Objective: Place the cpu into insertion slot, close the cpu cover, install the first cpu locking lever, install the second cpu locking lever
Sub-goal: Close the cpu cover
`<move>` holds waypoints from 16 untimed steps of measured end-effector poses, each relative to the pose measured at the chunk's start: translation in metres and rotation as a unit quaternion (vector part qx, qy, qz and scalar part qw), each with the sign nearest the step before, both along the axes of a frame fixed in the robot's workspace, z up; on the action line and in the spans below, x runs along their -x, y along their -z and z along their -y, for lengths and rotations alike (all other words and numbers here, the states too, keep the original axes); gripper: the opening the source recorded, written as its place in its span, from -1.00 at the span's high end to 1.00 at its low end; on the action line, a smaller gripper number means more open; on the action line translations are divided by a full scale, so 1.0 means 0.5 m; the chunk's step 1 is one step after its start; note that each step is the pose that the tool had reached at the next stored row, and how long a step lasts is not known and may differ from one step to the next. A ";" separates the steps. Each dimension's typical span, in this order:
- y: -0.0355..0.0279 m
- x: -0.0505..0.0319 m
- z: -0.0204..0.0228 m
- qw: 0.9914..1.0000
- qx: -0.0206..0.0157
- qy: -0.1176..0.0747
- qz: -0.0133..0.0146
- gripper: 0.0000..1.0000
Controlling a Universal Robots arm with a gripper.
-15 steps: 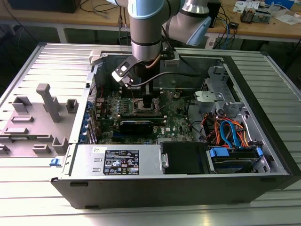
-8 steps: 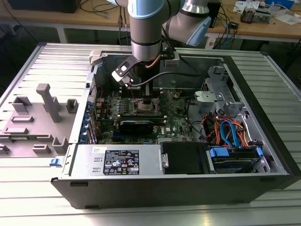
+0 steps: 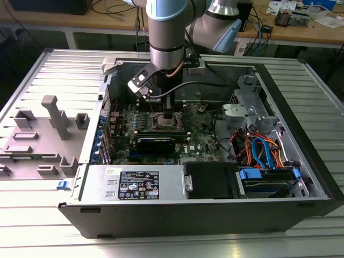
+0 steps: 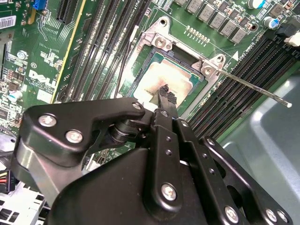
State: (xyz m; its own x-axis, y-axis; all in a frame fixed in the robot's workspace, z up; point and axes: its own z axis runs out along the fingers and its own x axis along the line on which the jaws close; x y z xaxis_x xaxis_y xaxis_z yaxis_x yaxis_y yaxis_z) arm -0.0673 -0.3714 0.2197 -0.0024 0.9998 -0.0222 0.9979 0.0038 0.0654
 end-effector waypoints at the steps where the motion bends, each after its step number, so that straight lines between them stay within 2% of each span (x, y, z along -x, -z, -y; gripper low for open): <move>1: 0.000 0.000 0.0000 1.000 0.000 0.000 0.000 0.79; 10: -0.002 0.000 0.0002 1.000 0.000 0.000 0.000 0.79; 13: -0.009 0.000 0.0001 1.000 0.000 0.000 0.000 0.79; 14: -0.018 0.000 0.0000 1.000 0.000 0.000 0.000 0.79; 16: -0.025 0.000 0.0000 1.000 0.000 0.000 0.000 0.79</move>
State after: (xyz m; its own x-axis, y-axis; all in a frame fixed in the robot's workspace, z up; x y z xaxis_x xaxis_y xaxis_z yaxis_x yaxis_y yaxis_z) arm -0.0673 -0.3714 0.2322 -0.0023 0.9998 -0.0221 0.9979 0.0038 0.0653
